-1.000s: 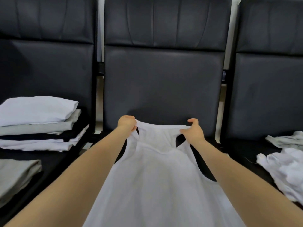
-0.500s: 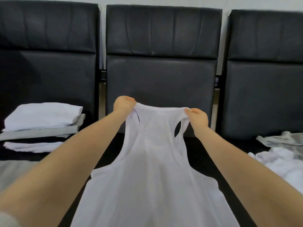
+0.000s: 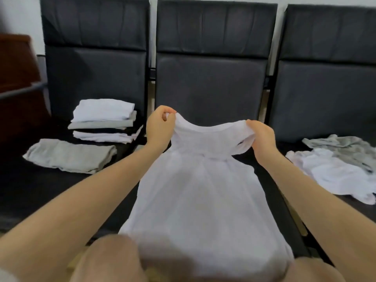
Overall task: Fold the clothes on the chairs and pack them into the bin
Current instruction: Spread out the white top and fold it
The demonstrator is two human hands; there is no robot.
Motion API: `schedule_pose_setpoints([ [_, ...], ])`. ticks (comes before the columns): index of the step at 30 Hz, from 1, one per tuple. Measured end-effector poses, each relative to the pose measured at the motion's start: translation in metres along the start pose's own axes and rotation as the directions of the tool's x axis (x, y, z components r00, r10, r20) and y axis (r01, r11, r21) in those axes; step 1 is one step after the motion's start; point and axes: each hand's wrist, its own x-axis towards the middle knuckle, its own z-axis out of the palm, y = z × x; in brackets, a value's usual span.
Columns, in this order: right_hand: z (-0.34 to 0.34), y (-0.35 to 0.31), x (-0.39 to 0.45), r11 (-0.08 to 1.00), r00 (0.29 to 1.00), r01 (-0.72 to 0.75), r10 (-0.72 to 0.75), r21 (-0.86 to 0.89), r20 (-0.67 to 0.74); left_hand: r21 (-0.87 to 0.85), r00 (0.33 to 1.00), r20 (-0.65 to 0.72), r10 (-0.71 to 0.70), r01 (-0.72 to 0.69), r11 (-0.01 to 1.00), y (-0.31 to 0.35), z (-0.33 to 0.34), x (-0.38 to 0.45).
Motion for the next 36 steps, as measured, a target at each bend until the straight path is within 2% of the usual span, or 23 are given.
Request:
schedule_pose_setpoints([
  [1, -0.008, 0.019, -0.019, 0.997, 0.999, 0.033, -0.03, -0.076, 0.043, 0.016, 0.999, 0.013, -0.042, 0.042, 0.999, -0.008, -0.008, -0.023],
  [3, -0.028, 0.051, -0.043, 0.926, 0.954, 0.198, -0.106, -0.322, 0.281, 0.077, 0.989, 0.08, -0.123, 0.116, 0.99, -0.026, -0.015, -0.056],
  [5, -0.046, 0.073, -0.06, 0.714, 0.87, 0.322, 0.036, -0.622, 0.491, 0.227, 0.961, 0.195, -0.198, 0.152, 0.962, -0.045, -0.021, -0.081],
  [6, -0.051, 0.079, -0.062, 0.592, 0.84, 0.37, 0.115, -0.716, 0.53, 0.333, 0.939, 0.253, -0.231, 0.139, 0.932, -0.053, -0.024, -0.088],
  [7, -0.054, 0.081, -0.063, 0.518, 0.827, 0.4, 0.151, -0.756, 0.541, 0.442, 0.916, 0.308, -0.256, 0.1, 0.891, -0.058, -0.027, -0.095],
  [9, -0.053, 0.081, -0.06, 0.552, 0.851, 0.371, 0.12, -0.747, 0.512, 0.589, 0.871, 0.393, -0.296, 0.008, 0.808, -0.065, -0.034, -0.099],
  [13, -0.042, 0.086, -0.054, 0.677, 0.913, 0.322, -0.037, -0.662, 0.407, 0.671, 0.804, 0.413, -0.428, 0.049, 0.74, -0.072, -0.042, -0.097],
  [16, -0.037, 0.089, -0.048, 0.707, 0.942, 0.296, -0.103, -0.642, 0.321, 0.689, 0.807, 0.412, -0.422, 0.027, 0.724, -0.069, -0.042, -0.091],
  [19, -0.031, 0.089, -0.034, 0.704, 0.958, 0.258, -0.098, -0.661, 0.27, 0.783, 0.807, 0.423, -0.412, -0.097, 0.614, -0.055, -0.035, -0.077],
  [21, -0.028, 0.085, -0.017, 0.688, 0.967, 0.241, -0.107, -0.685, 0.232, 0.797, 0.818, 0.434, -0.377, -0.154, 0.584, -0.048, -0.026, -0.063],
  [23, -0.022, 0.082, 0.0, 0.633, 0.969, 0.236, -0.098, -0.737, 0.225, 0.768, 0.839, 0.427, -0.335, -0.141, 0.625, -0.049, -0.013, -0.049],
  [25, -0.012, 0.083, 0.012, 0.528, 0.974, 0.224, -0.085, -0.819, 0.211, 0.729, 0.879, 0.388, -0.277, -0.109, 0.676, -0.055, 0.0, -0.039],
  [27, -0.003, 0.089, 0.021, 0.443, 0.988, 0.156, -0.074, -0.883, 0.137, 0.699, 0.922, 0.32, -0.216, -0.076, 0.711, -0.07, 0.01, -0.036],
  [29, 0.0, 0.099, 0.027, 0.332, 0.995, 0.1, -0.054, -0.938, 0.087, 0.635, 0.947, 0.226, -0.226, 0.033, 0.772, -0.086, 0.019, -0.039],
  [31, -0.003, 0.11, 0.033, 0.225, 0.997, 0.079, 0.005, -0.971, 0.083, 0.623, 0.943, 0.174, -0.285, 0.119, 0.773, -0.101, 0.026, -0.041],
  [33, -0.01, 0.12, 0.035, 0.174, 0.991, 0.125, 0.034, -0.977, 0.133, 0.703, 0.916, 0.227, -0.33, 0.08, 0.706, -0.111, 0.031, -0.04],
  [36, -0.015, 0.126, 0.037, 0.197, 0.968, 0.244, 0.002, -0.949, 0.25, 0.76, 0.843, 0.363, -0.397, -0.022, 0.649, -0.112, 0.036, -0.033],
])
